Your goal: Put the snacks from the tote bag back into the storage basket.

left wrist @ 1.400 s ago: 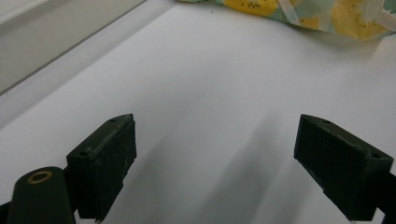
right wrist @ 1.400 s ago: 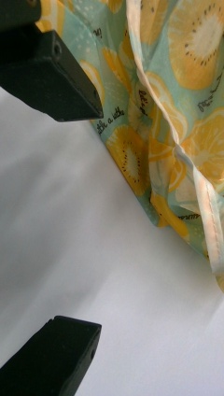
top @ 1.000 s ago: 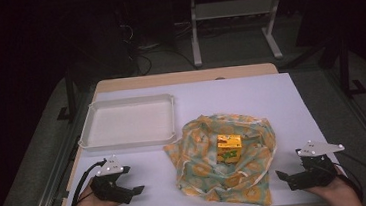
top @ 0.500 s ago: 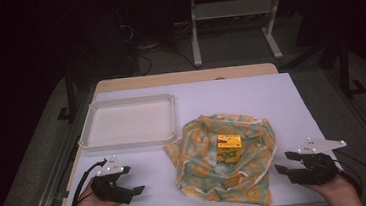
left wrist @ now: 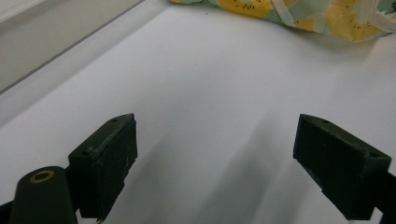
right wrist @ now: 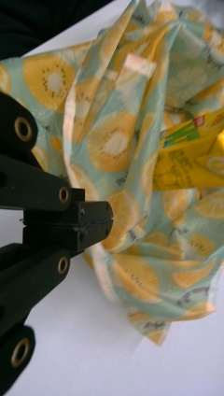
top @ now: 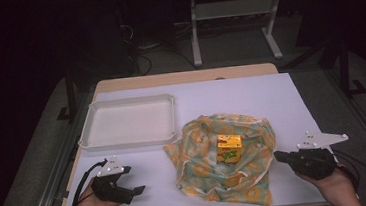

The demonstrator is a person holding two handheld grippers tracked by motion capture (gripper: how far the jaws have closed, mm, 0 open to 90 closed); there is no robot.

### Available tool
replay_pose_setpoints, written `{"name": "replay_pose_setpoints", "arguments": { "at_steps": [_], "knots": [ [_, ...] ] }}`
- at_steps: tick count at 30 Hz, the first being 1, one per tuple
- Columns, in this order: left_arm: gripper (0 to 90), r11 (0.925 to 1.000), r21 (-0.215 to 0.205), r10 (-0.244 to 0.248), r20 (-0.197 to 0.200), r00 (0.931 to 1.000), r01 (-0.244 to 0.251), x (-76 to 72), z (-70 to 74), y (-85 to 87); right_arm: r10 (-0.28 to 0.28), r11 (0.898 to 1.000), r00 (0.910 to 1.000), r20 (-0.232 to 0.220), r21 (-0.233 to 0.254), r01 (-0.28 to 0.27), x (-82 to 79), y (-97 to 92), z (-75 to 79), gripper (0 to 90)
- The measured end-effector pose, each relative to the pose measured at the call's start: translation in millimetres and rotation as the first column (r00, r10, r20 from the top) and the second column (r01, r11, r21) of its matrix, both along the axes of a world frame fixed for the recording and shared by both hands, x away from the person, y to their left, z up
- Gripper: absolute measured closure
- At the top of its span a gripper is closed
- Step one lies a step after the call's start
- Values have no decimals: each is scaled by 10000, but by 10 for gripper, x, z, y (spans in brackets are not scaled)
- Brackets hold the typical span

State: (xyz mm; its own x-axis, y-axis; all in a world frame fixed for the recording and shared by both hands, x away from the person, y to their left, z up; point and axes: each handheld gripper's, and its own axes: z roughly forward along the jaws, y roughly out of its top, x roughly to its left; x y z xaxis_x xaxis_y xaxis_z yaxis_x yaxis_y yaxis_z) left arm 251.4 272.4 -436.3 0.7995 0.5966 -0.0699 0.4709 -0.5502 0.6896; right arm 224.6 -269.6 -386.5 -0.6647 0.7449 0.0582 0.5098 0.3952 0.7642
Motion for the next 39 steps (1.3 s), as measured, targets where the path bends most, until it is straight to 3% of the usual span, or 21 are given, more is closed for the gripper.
{"name": "replay_pose_setpoints", "arguments": {
  "at_steps": [21,39],
  "knots": [
    [137,9998,72,-159,-50,9999,159,-15,1,-11,1036,9946,9936,443,-142,-1030,263,343,103,893],
    [137,9997,146,-210,12,9998,210,-15,-5,-27,1454,9894,9889,311,-119,-1451,478,558,52,893]
  ]
}}
